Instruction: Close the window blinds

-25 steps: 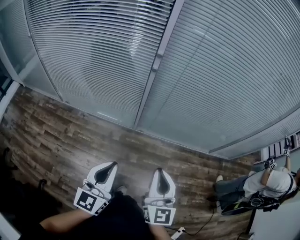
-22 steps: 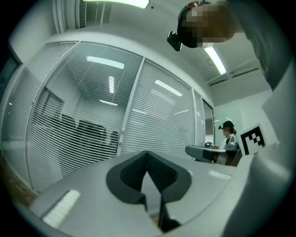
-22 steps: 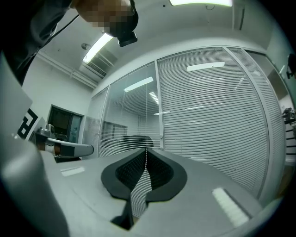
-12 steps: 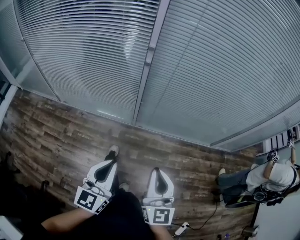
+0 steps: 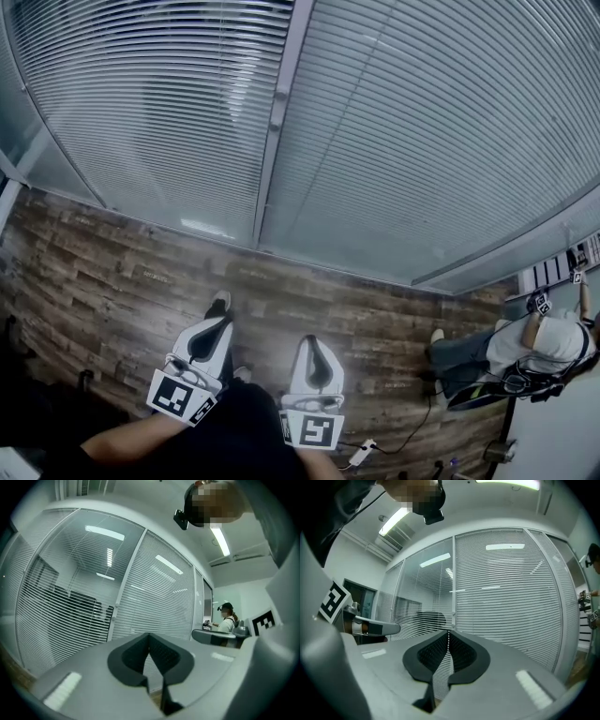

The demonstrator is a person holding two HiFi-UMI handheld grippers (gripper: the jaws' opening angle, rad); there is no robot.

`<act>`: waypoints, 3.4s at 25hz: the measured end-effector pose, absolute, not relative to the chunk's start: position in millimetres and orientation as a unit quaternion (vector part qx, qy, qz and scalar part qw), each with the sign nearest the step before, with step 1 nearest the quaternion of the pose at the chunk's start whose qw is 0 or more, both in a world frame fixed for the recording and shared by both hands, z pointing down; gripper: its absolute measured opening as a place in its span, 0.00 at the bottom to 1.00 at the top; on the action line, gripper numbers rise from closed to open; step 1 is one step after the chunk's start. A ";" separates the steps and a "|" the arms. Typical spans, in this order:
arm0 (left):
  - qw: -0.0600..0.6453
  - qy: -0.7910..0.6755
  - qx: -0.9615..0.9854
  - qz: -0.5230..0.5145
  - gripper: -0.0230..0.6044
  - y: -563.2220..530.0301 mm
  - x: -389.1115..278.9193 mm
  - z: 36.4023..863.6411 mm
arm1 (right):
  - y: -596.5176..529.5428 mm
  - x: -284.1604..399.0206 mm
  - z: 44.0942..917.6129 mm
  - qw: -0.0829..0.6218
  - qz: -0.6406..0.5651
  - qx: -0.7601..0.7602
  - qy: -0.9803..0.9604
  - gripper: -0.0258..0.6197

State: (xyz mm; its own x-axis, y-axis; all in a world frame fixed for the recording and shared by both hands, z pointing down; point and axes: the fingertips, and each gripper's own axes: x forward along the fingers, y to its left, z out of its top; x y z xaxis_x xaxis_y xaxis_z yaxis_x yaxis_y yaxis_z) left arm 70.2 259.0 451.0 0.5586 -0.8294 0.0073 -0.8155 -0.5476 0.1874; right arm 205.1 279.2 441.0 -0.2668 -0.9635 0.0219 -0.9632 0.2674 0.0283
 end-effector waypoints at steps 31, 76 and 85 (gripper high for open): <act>0.060 -0.456 0.886 -0.064 0.03 23.5 2.5 421.2 | 20.5 126.4 418.9 0.048 -0.022 0.589 -0.807 0.08; 0.042 -0.430 0.900 -0.068 0.03 -132.1 -18.9 440.8 | -175.1 120.9 405.3 0.044 -0.025 0.655 -0.754 0.24; 0.054 -0.420 0.904 -0.062 0.03 -121.5 -6.4 429.1 | -162.4 115.0 378.4 0.156 -0.162 0.599 -0.768 0.25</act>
State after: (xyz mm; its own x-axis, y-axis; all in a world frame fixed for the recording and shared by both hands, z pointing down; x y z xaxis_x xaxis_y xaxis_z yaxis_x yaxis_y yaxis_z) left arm -6.4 -121.5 429.1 0.6396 -0.7657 -0.0678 -0.7523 -0.6416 0.1497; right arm 115.0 -162.4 378.4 -0.2325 -0.9715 0.0451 -0.8701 0.2285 0.4367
